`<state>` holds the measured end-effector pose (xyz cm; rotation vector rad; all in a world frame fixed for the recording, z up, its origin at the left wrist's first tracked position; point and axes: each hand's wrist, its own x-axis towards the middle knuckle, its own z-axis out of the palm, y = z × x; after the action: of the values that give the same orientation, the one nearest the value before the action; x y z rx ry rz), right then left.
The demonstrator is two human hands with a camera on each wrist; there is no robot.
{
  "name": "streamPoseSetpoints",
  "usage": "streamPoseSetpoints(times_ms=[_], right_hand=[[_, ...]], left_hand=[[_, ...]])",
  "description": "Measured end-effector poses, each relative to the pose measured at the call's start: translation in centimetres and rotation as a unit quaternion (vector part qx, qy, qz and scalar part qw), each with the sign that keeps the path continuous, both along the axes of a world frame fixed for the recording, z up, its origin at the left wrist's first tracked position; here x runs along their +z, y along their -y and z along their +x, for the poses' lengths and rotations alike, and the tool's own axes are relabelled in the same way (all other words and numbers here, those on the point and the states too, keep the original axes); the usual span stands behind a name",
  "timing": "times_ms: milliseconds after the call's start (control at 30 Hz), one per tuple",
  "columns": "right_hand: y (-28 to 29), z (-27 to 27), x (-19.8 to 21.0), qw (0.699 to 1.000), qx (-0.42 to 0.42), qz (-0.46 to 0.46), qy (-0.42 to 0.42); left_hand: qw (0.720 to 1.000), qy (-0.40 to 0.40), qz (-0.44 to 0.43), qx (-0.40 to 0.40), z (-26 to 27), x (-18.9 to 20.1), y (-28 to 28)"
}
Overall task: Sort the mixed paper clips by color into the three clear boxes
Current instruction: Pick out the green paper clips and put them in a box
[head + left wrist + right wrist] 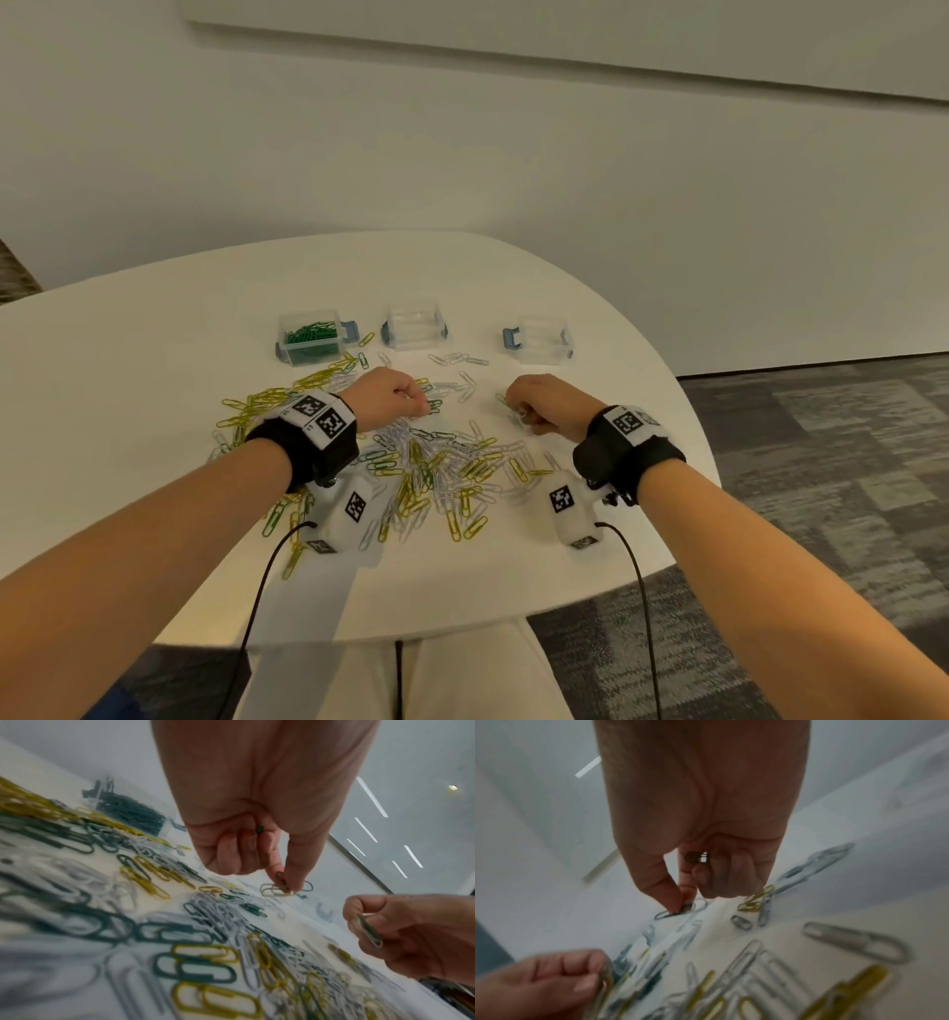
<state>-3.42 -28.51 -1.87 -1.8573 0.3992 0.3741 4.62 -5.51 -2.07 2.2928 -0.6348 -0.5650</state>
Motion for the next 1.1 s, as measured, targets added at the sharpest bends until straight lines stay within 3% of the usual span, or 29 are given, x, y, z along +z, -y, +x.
streamPoseSetpoints(times_ms=[100,200,267,400,533,600,633,700,767,933,1100], right_hand=[[-0.8,-0.2,-0.4,0.955,-0.085,0.284,-0.024],[-2.1,-0.1,-0.5,0.916,-0.094,0.389,-0.012],[-3.2,0.4,-0.4,0.912,-0.089,0.401,-0.014],[-5.0,1.8,-0.1,0.937,-0.072,0.342,-0.027],[-5.4,2.6,0.0,0.910,-0.103,0.397,-0.059],[-5.3,2.4,0.0,0.899,-0.115,0.419,-0.062],[-5.3,2.3,0.0,0.893,-0.117,0.430,-0.065],[-5.6,1.9,0.0,0.888,-0.113,0.441,-0.069],[-5.8,1.6,0.1,0.895,-0.095,0.431,-0.062],[-5.6,1.0,0.4,0.920,-0.037,0.390,-0.028],[-5.6,0.4,1.0,0.935,-0.046,0.352,0.009]], left_hand=[[0.992,-0.107,-0.035,0.052,0.0,-0.3,-0.5],[0.984,-0.156,-0.046,0.073,0.1,-0.3,-1.0],[0.993,-0.107,-0.017,0.048,0.3,-0.1,-1.3],[0.999,-0.024,0.028,0.016,0.9,0.1,-2.1],[0.999,0.019,0.033,0.030,0.9,0.5,-3.0],[0.998,0.000,0.004,0.063,0.8,0.4,-2.8],[0.992,-0.065,-0.043,0.100,0.7,0.2,-2.6],[0.941,-0.238,-0.166,0.172,0.3,-0.2,-2.0],[0.891,-0.328,-0.252,0.189,-0.4,-0.3,-1.6],[0.821,-0.384,-0.391,0.164,-1.5,-0.2,-1.3],[0.792,-0.405,-0.415,0.192,-2.5,-0.1,-1.2]])
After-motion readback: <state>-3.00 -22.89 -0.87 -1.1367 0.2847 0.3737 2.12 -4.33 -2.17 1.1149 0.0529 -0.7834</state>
